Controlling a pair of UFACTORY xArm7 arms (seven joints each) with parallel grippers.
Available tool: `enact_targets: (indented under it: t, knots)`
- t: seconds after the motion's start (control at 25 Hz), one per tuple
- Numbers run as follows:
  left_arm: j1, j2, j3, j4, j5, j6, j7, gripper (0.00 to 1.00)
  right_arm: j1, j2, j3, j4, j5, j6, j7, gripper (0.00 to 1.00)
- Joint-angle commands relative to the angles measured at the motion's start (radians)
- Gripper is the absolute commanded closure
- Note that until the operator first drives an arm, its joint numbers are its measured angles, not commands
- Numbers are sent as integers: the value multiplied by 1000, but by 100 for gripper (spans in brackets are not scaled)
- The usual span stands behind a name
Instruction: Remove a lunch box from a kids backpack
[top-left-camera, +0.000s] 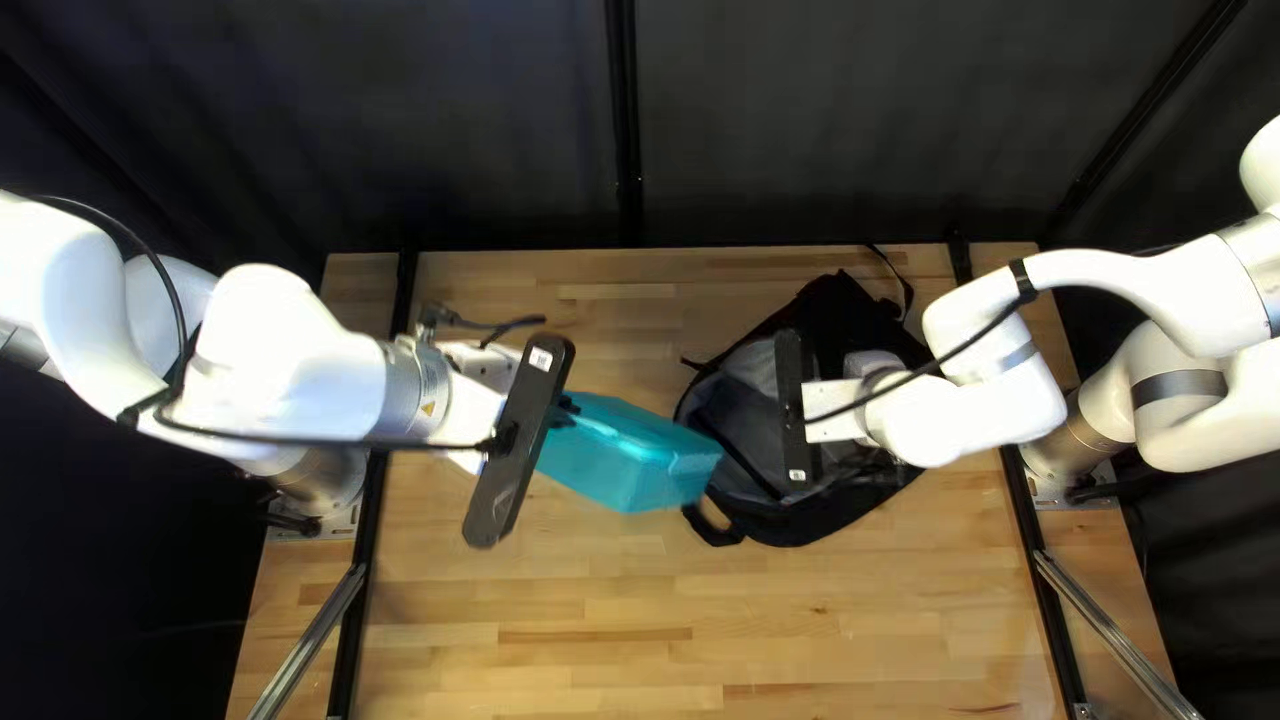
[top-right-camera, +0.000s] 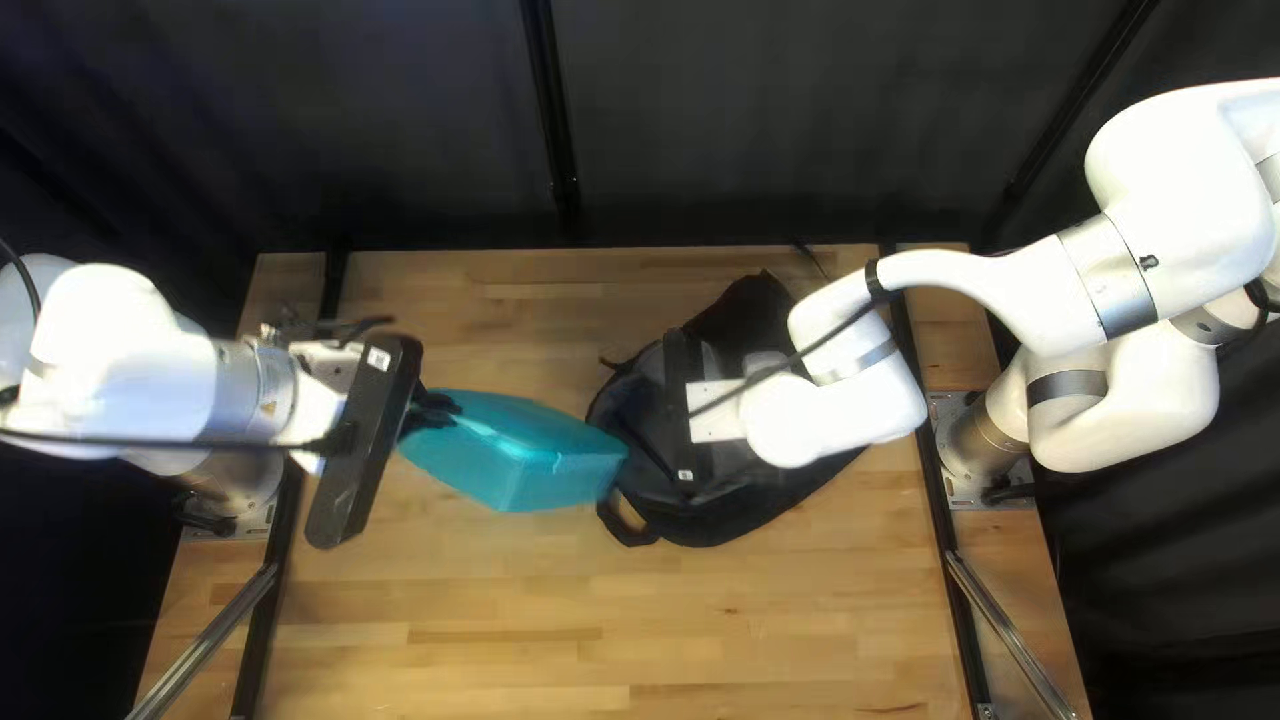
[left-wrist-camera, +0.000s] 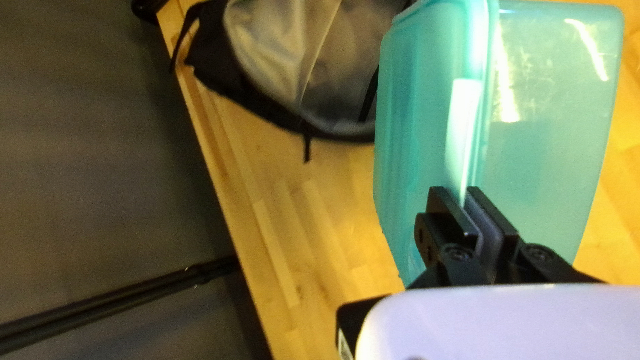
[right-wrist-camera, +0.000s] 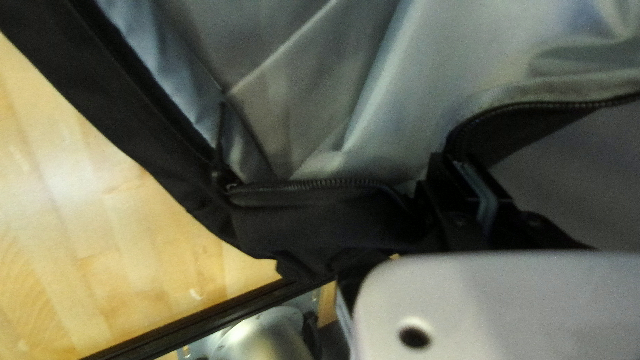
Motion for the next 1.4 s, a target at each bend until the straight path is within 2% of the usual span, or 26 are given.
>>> enact_targets:
  t: [0.04, 0.24, 0.52, 0.56, 0.6, 0.64, 0.92, 1.2, 1.4]
  knots:
    - [24, -2, 31, 21, 6, 74, 48, 100, 17, 11, 12, 6, 16, -11, -6, 100]
    - [49, 39, 52, 44, 14, 132, 68, 100, 40, 7, 21, 39, 47, 12, -40, 100]
    - [79, 83, 79, 68, 35, 184, 100, 100, 68, 93, 60, 63, 55, -42, -13, 100]
    - [84, 85, 86, 75, 41, 191, 112, 100, 73, 105, 66, 69, 56, -49, -13, 91]
    - [88, 87, 91, 80, 45, 195, 118, 100, 77, 114, 71, 73, 57, -55, -15, 31]
    - [97, 92, 100, 87, 54, 200, 128, 100, 80, 121, 73, 76, 58, -62, -19, 0]
    - [150, 92, 146, 43, 122, 158, 122, 100, 90, 116, 74, 71, 71, -85, -59, 0]
    - [196, 120, 193, 29, 192, 118, 131, 100, 116, 103, 97, 173, 81, 14, -107, 0]
    - [238, 157, 244, 10, 265, 50, 127, 100, 120, 129, 107, 217, 55, 25, -122, 0]
